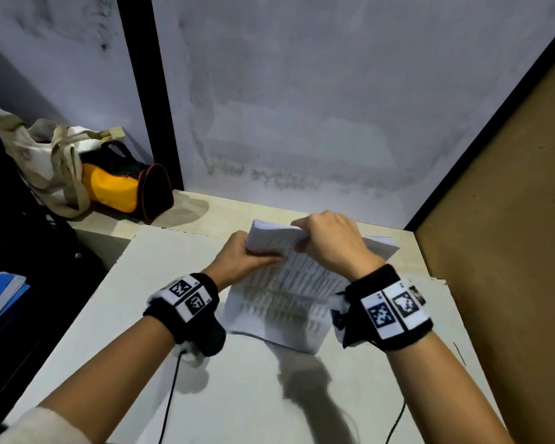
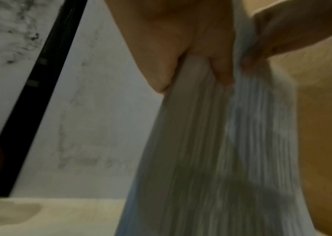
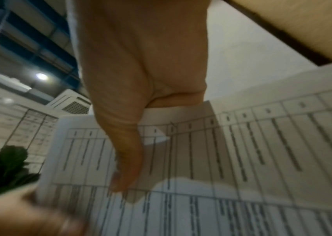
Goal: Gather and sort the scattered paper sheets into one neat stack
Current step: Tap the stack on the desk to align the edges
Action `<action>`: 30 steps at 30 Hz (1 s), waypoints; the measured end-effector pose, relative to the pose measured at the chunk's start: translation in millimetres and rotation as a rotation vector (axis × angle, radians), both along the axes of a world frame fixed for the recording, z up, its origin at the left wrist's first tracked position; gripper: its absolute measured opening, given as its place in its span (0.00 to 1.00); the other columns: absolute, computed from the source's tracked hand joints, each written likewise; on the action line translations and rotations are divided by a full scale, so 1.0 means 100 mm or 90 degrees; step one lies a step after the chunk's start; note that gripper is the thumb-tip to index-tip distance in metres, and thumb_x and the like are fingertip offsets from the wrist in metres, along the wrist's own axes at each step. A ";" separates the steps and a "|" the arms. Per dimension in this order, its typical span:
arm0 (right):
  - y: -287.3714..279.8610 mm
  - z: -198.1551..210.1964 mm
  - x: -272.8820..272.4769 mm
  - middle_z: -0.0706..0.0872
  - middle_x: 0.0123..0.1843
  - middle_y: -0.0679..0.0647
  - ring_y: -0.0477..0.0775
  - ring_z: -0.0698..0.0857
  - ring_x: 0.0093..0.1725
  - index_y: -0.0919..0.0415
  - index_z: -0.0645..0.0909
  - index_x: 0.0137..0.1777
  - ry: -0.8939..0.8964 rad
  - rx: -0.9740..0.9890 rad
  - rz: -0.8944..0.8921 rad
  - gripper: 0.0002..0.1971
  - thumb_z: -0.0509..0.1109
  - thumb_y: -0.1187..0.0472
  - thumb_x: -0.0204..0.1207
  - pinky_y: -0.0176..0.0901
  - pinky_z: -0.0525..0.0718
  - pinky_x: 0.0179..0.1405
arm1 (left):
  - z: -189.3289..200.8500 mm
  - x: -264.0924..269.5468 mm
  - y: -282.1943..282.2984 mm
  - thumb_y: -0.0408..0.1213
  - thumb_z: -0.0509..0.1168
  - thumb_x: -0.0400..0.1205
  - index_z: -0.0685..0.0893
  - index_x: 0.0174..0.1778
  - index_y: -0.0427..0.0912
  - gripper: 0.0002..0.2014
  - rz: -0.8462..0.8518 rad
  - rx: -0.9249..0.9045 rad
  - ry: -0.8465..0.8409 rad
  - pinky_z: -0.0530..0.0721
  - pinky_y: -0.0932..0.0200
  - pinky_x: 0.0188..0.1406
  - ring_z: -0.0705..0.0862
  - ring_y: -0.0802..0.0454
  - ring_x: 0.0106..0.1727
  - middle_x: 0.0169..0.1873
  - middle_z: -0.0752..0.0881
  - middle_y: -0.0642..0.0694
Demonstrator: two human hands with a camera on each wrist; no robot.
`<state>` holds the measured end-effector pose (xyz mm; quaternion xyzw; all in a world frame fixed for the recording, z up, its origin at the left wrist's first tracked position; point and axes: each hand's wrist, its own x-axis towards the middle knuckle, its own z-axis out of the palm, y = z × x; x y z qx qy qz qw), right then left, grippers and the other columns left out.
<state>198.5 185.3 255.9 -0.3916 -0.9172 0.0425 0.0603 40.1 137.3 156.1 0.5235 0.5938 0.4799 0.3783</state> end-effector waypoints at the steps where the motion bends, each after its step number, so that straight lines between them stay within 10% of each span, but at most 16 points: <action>1: -0.03 -0.01 -0.04 0.80 0.36 0.52 0.56 0.81 0.42 0.53 0.84 0.48 -0.030 0.019 0.008 0.04 0.68 0.60 0.77 0.42 0.67 0.39 | 0.06 0.05 -0.02 0.29 0.77 0.68 0.86 0.50 0.37 0.15 0.009 0.050 -0.020 0.85 0.63 0.45 0.85 0.62 0.42 0.44 0.89 0.43; 8: 0.12 0.07 0.16 0.85 0.51 0.61 0.60 0.82 0.49 0.60 0.84 0.53 -0.148 0.007 -0.040 0.14 0.72 0.53 0.73 0.42 0.68 0.43 | -0.05 0.04 -0.14 0.24 0.72 0.71 0.84 0.55 0.36 0.16 0.101 0.167 -0.052 0.83 0.72 0.46 0.85 0.72 0.43 0.40 0.88 0.66; 11: 0.31 0.01 0.50 0.82 0.38 0.55 0.60 0.81 0.45 0.55 0.83 0.40 -0.134 -0.054 -0.081 0.08 0.73 0.52 0.72 0.41 0.69 0.38 | -0.10 0.01 -0.16 0.25 0.72 0.71 0.86 0.51 0.38 0.13 0.110 0.155 -0.060 0.83 0.70 0.43 0.85 0.70 0.40 0.33 0.87 0.70; 15: 0.45 -0.28 0.86 0.79 0.20 0.39 0.37 0.76 0.26 0.53 0.80 0.32 0.239 -0.289 -0.101 0.08 0.76 0.58 0.69 0.32 0.69 0.29 | -0.09 0.00 -0.15 0.25 0.73 0.70 0.91 0.37 0.53 0.15 0.107 0.147 -0.091 0.83 0.70 0.40 0.84 0.68 0.37 0.31 0.88 0.65; 19: 0.27 -0.77 0.83 0.91 0.42 0.46 0.36 0.88 0.40 0.58 0.83 0.47 0.664 -0.483 -0.191 0.16 0.78 0.50 0.64 0.30 0.84 0.41 | -0.09 0.03 -0.11 0.24 0.72 0.72 0.87 0.35 0.50 0.13 0.140 0.132 -0.142 0.84 0.70 0.36 0.85 0.67 0.34 0.28 0.88 0.62; 23: -0.03 -1.07 0.55 0.86 0.41 0.48 0.32 0.86 0.36 0.58 0.80 0.49 0.780 -0.348 -0.264 0.05 0.67 0.67 0.77 0.34 0.84 0.38 | -0.07 0.09 -0.13 0.27 0.70 0.74 0.85 0.40 0.47 0.09 0.179 0.134 -0.184 0.84 0.71 0.35 0.87 0.65 0.35 0.29 0.89 0.62; 30: -0.22 -1.34 0.37 0.84 0.44 0.43 0.29 0.84 0.41 0.65 0.77 0.64 0.874 -0.264 -0.333 0.22 0.68 0.55 0.73 0.39 0.88 0.48 | -0.24 0.24 -0.23 0.32 0.72 0.73 0.86 0.40 0.50 0.07 0.203 0.086 -0.188 0.86 0.67 0.38 0.88 0.62 0.37 0.33 0.90 0.58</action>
